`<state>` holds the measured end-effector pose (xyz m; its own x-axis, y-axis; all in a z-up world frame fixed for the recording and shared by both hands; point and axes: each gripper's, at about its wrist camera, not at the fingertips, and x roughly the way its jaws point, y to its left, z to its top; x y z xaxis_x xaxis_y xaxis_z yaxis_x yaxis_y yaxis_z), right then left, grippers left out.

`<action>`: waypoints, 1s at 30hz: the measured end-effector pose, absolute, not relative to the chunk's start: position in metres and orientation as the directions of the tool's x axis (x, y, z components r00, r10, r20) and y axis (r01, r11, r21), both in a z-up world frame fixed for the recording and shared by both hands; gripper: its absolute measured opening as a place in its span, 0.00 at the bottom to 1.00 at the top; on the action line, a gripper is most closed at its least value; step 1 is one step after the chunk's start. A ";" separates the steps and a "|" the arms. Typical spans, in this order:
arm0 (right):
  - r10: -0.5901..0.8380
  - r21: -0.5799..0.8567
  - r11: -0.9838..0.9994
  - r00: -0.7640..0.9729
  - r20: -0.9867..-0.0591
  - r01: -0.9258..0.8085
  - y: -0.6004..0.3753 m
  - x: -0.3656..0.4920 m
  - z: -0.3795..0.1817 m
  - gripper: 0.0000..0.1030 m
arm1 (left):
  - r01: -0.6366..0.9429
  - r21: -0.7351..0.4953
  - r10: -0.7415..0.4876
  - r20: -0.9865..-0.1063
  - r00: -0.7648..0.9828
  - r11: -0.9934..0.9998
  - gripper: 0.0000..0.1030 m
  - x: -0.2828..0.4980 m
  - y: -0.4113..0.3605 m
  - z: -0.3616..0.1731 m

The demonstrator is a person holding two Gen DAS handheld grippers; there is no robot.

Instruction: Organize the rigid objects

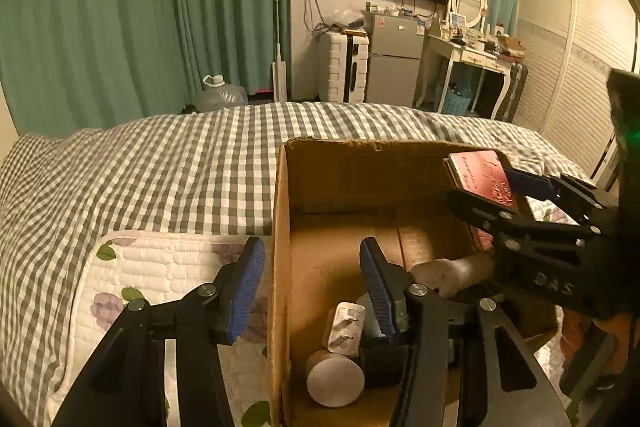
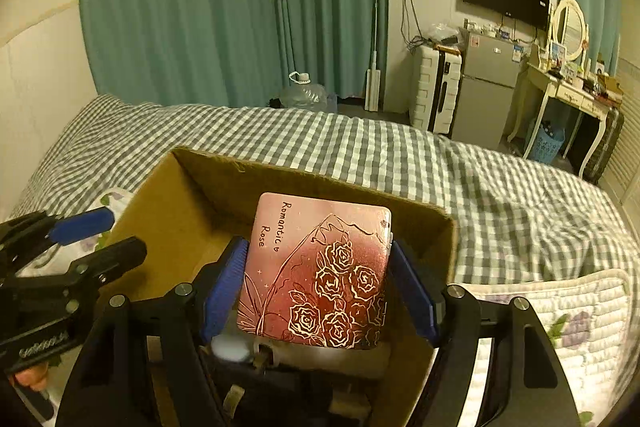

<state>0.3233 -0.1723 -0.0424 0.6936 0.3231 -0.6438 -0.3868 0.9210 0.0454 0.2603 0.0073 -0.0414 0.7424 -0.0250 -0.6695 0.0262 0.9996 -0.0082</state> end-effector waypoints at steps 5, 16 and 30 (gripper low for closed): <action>0.323 0.076 0.932 0.714 -0.621 -0.355 -0.184 0.327 -0.039 0.71 | 0.022 -0.013 -0.025 -0.677 0.736 1.000 0.51 0.261 0.010 -0.049; 0.286 0.067 0.951 0.776 -0.561 -0.302 -0.214 0.281 0.010 0.72 | 0.008 -0.046 -0.034 -0.615 0.788 0.999 0.61 0.230 -0.002 -0.006; 0.236 0.014 0.968 0.892 -0.386 -0.251 -0.244 0.151 0.128 1.00 | 0.000 0.018 0.007 -0.421 0.907 1.000 0.72 0.124 -0.032 0.108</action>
<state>0.1509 -0.2439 0.1276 0.8916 0.2365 -0.3861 -0.2507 0.9680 0.0139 0.1240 -0.0322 0.1079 0.9070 0.0071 -0.4211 0.0004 0.9998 0.0178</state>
